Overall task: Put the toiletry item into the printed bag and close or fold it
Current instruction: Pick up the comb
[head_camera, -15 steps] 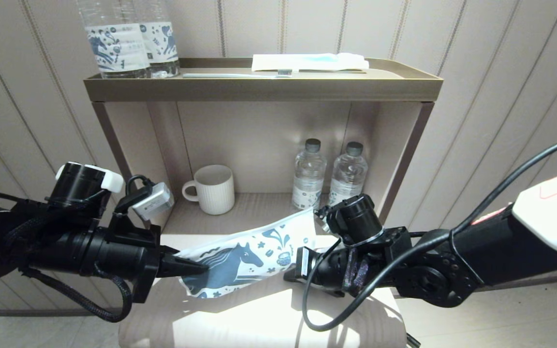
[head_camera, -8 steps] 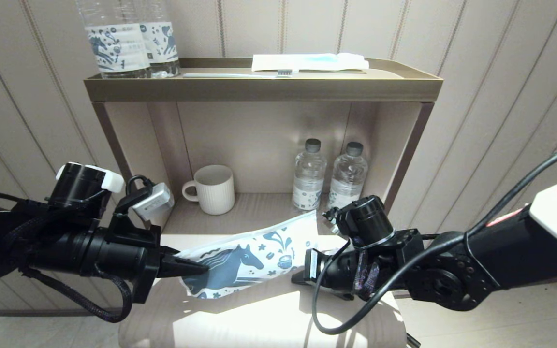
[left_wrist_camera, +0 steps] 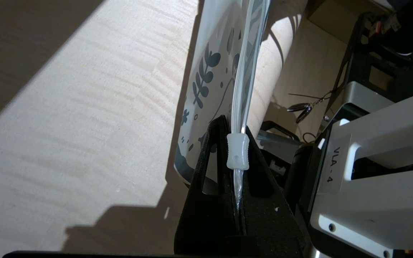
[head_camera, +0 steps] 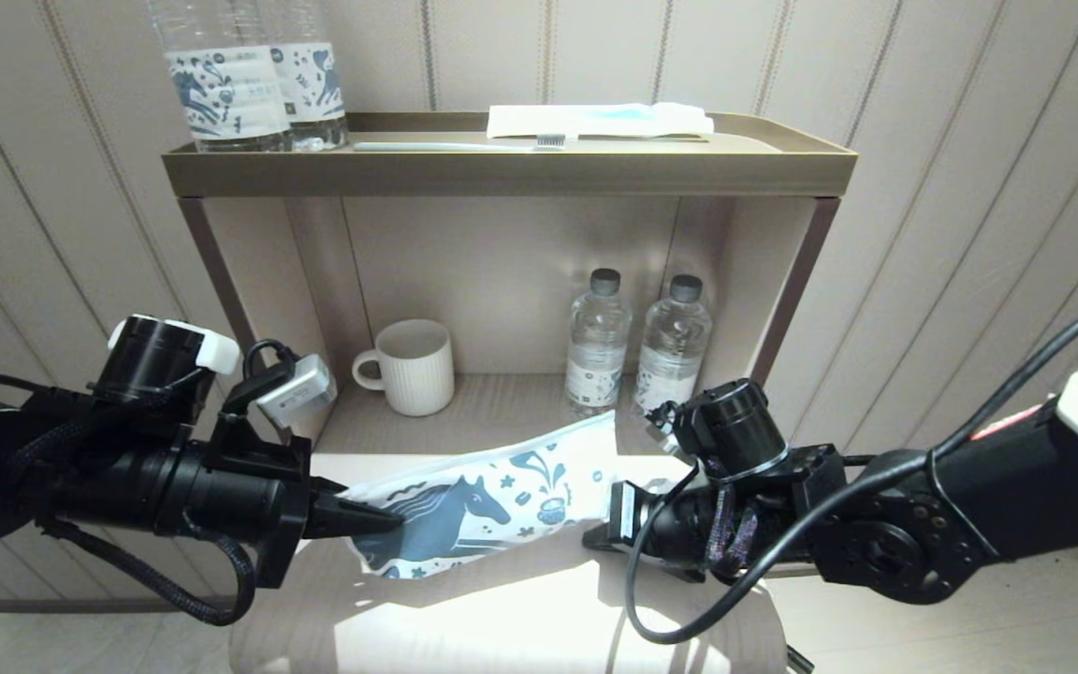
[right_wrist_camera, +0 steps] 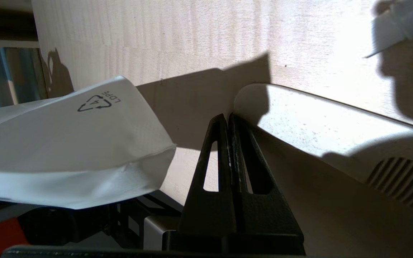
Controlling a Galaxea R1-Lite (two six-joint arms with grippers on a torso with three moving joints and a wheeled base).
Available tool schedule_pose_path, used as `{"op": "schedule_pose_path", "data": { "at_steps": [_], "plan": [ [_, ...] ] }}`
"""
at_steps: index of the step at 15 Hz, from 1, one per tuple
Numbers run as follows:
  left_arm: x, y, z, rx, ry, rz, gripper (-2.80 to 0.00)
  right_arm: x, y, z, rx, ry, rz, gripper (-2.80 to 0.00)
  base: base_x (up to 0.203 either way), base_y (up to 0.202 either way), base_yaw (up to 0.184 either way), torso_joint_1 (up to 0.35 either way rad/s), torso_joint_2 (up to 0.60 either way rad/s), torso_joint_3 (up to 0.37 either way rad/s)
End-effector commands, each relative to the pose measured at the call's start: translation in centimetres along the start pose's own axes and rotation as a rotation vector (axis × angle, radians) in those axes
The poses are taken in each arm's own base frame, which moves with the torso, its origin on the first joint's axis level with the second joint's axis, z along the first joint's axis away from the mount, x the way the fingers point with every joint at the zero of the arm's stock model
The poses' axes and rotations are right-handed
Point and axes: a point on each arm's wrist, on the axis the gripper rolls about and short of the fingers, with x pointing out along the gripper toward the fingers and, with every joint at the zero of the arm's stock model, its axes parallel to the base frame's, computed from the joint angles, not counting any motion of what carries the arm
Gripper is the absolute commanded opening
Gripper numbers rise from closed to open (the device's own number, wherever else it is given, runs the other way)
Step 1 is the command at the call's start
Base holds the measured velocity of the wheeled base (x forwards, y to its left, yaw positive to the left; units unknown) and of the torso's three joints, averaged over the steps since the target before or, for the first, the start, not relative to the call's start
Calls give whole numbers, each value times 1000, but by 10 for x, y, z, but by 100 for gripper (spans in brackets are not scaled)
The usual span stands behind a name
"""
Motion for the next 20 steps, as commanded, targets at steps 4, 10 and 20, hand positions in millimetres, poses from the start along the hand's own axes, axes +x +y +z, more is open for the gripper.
{"op": "schedule_pose_path", "data": {
  "at_steps": [4,10,20],
  "plan": [
    [0,-1,-1,3,-1,-5,-280,-10,-4,-1,11,-13,-1,-280,0,0,0,0,0,0],
    [1,-3,-1,4,3,-13,-280,-12,3,-2,-13,-14,19,-280,0,0,0,0,0,0],
    [2,-2,-2,3,3,-13,-280,14,10,10,-19,-11,27,-280,0,0,0,0,0,0]
  ]
}}
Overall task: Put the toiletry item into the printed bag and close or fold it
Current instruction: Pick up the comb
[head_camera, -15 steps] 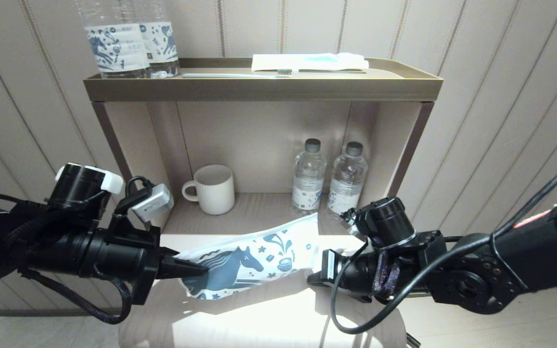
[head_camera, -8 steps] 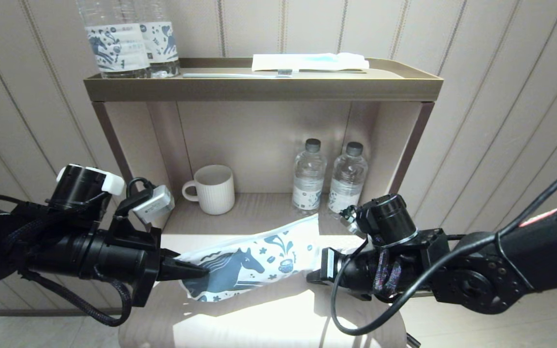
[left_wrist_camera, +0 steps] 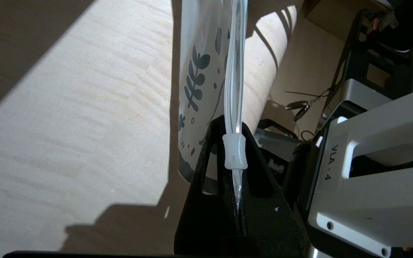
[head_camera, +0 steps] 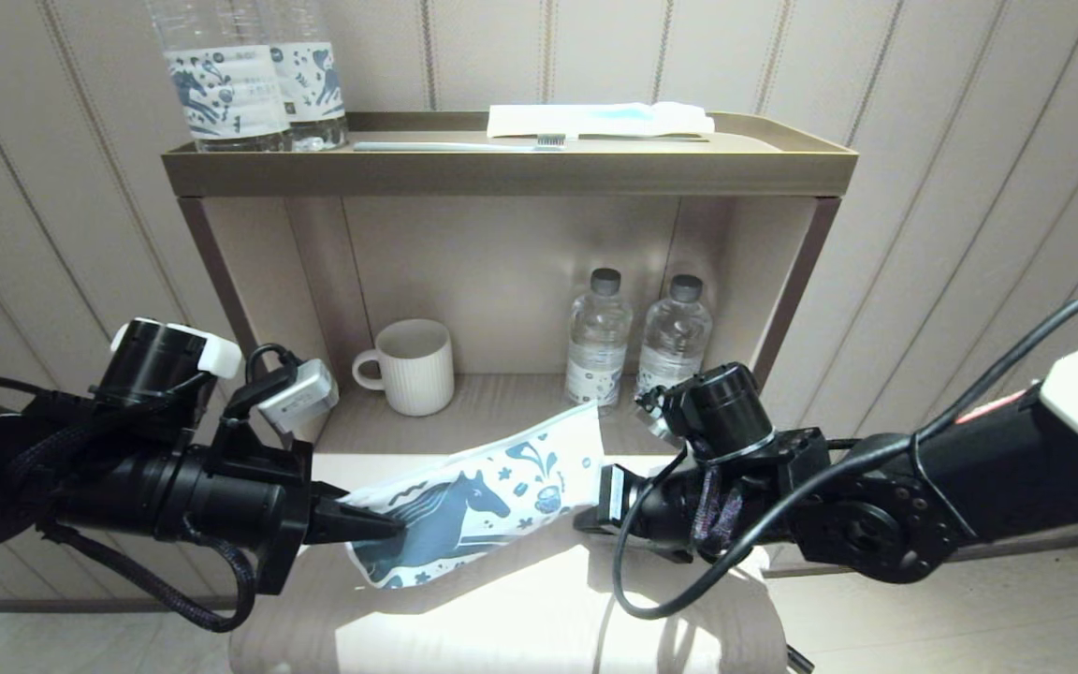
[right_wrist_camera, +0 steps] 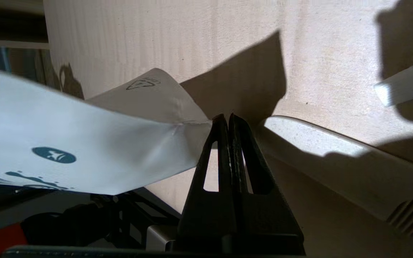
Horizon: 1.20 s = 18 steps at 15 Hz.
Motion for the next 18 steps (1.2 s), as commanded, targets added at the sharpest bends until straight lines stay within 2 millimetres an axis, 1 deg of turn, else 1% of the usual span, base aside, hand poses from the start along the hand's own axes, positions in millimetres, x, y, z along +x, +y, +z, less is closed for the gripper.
{"op": "schedule_pose_path", "data": {
  "at_steps": [1,7,11,18],
  "plan": [
    [0,0,0,2,-2,-5,-280,9,-2,0,6,14,-7,-280,0,0,0,0,0,0],
    [0,0,0,3,-3,-4,-280,5,-7,-2,15,14,-19,-280,0,0,0,0,0,0],
    [0,0,0,2,-2,-5,-280,-3,-8,-1,19,0,-19,-280,0,0,0,0,0,0],
    [-1,-1,0,5,-4,-4,-280,-11,-13,-2,26,-5,-28,-280,0,0,0,0,0,0]
  ]
}}
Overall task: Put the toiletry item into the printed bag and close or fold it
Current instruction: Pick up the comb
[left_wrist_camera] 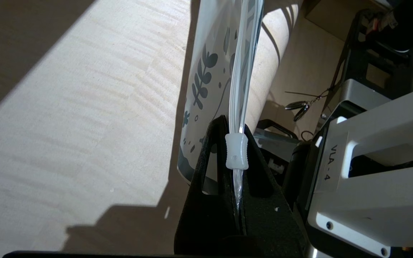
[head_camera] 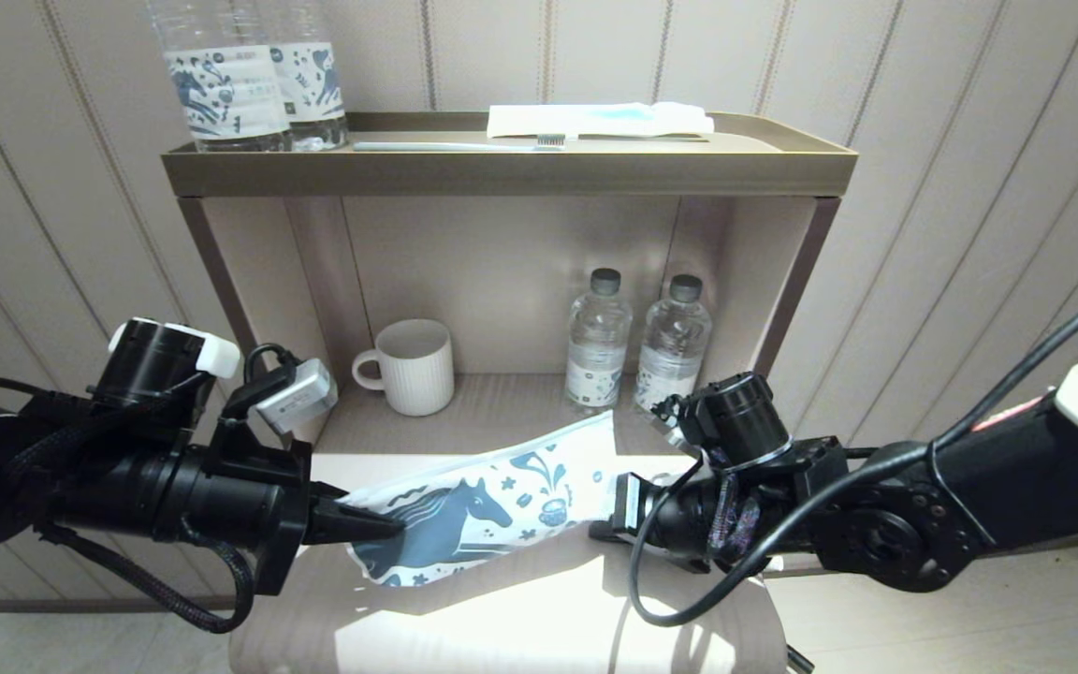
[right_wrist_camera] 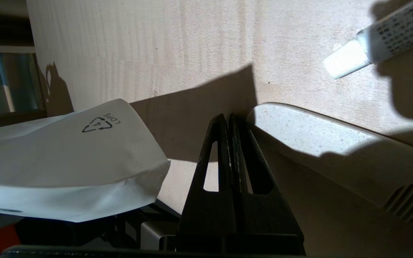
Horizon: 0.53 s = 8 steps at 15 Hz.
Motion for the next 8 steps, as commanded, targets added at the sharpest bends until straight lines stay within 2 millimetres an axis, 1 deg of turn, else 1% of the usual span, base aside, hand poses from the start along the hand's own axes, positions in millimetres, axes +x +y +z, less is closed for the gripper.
{"op": "schedule_pose_path", "data": {
  "at_steps": [1,5,8],
  "plan": [
    [0,0,0,4,-3,-5,-280,-4,-1,2,7,-10,4,-280,0,0,0,0,0,0],
    [0,-1,0,3,-2,-5,-280,-10,-5,1,15,-17,-4,-280,0,0,0,0,0,0],
    [0,-1,0,4,-2,-6,-280,-13,-4,2,14,-22,-1,-280,0,0,0,0,0,0]
  ]
}}
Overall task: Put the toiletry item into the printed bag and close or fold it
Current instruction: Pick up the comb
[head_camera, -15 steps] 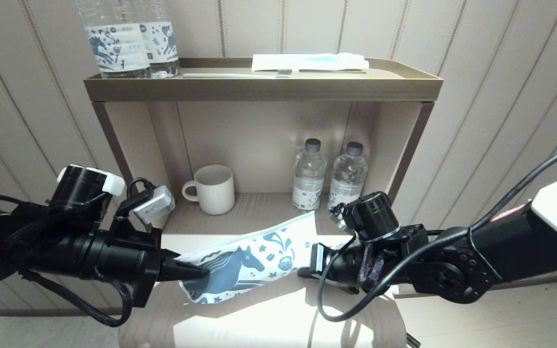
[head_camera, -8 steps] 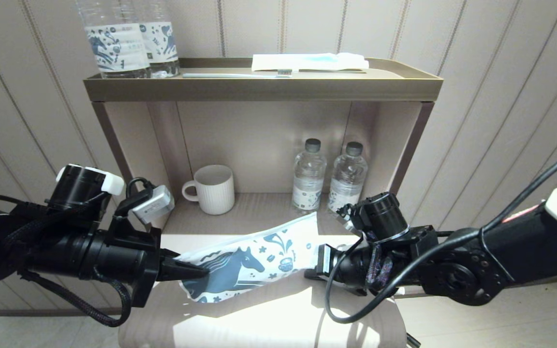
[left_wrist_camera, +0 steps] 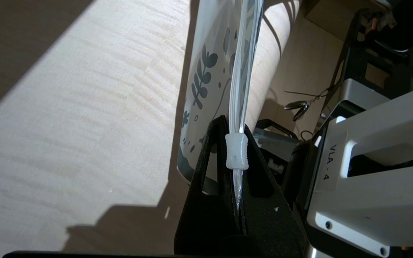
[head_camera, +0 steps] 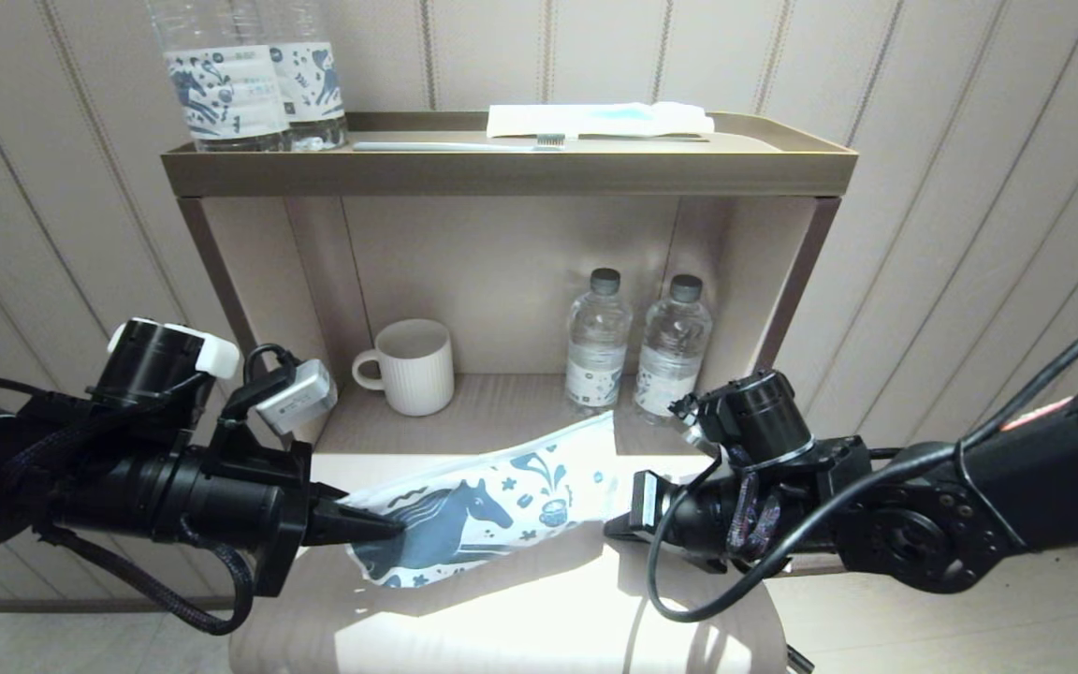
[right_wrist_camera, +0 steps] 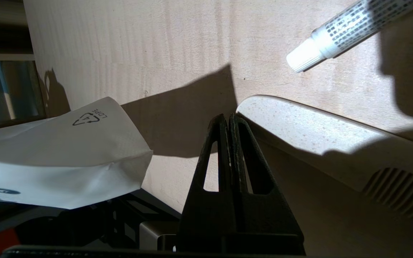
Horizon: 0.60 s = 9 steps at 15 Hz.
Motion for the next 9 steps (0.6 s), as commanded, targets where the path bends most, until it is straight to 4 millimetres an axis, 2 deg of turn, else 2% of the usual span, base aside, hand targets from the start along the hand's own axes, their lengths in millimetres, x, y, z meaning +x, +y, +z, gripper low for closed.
{"op": "schedule_pose_path", "data": {
  "at_steps": [1,9],
  "plan": [
    [0,-1,0,5,-3,-5,-280,-3,1,0,2,-3,6,-280,0,0,0,0,0,0],
    [0,-1,0,4,-1,-7,-280,-1,0,-2,2,3,7,-280,0,0,0,0,0,0]
  ]
}}
